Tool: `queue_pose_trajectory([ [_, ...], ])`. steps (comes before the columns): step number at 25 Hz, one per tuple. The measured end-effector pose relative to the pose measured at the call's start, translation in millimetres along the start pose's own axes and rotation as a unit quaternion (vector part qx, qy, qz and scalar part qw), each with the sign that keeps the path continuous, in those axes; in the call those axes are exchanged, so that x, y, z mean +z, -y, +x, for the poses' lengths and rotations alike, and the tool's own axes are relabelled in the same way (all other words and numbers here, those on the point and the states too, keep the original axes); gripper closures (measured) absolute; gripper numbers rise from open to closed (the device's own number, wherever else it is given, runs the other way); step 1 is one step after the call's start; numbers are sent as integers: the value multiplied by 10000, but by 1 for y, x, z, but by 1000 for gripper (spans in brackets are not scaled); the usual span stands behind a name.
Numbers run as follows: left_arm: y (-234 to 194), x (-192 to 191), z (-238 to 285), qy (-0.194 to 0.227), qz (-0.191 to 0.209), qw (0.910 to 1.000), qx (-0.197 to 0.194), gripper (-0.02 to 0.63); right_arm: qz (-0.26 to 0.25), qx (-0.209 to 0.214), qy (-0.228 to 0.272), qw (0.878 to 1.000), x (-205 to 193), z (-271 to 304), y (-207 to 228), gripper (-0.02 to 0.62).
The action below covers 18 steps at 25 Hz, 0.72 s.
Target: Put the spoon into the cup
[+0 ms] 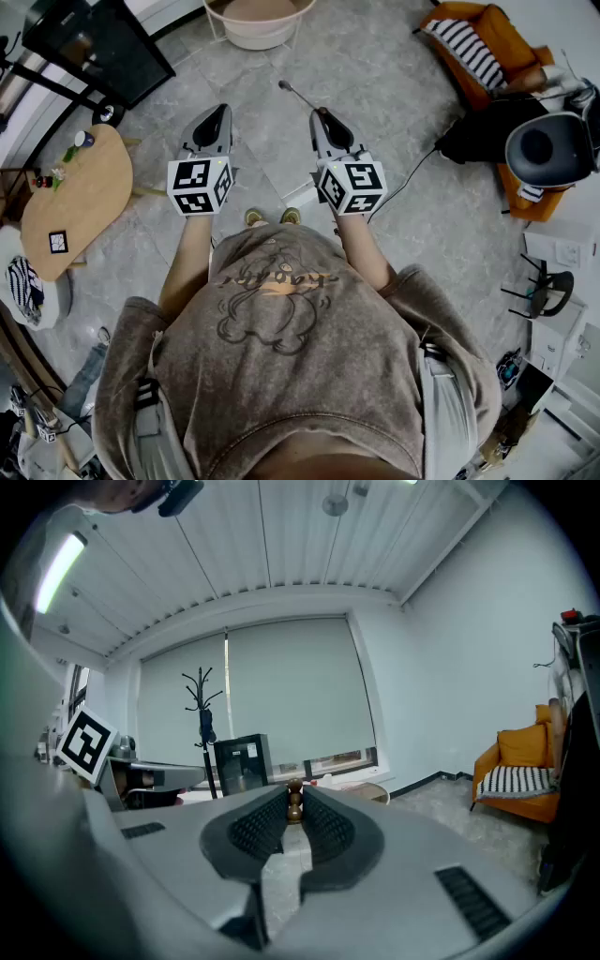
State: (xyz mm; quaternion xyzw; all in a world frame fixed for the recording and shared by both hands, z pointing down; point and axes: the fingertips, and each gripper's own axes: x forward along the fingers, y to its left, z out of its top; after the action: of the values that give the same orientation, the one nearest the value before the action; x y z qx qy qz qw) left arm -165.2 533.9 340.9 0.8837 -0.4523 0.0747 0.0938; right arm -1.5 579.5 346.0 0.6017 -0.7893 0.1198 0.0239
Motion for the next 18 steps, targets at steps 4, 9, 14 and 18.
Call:
queue_pose_trajectory([
  [4, -7, 3, -1, -9, -39, 10000, -48, 598, -13, 34, 31, 10000, 4, 6, -6, 535],
  [9, -14, -1, -5, -16, -27, 9998, -172, 598, 82, 153, 148, 9997, 0, 7, -21, 535],
  [14, -31, -6, -9, 1, -64, 9998, -200, 598, 55, 112, 224, 9997, -3, 7, -34, 535],
  [18, -39, -7, -5, 44, -73, 9998, -205, 599, 50, 40, 262, 9996, -4, 12, -34, 535],
])
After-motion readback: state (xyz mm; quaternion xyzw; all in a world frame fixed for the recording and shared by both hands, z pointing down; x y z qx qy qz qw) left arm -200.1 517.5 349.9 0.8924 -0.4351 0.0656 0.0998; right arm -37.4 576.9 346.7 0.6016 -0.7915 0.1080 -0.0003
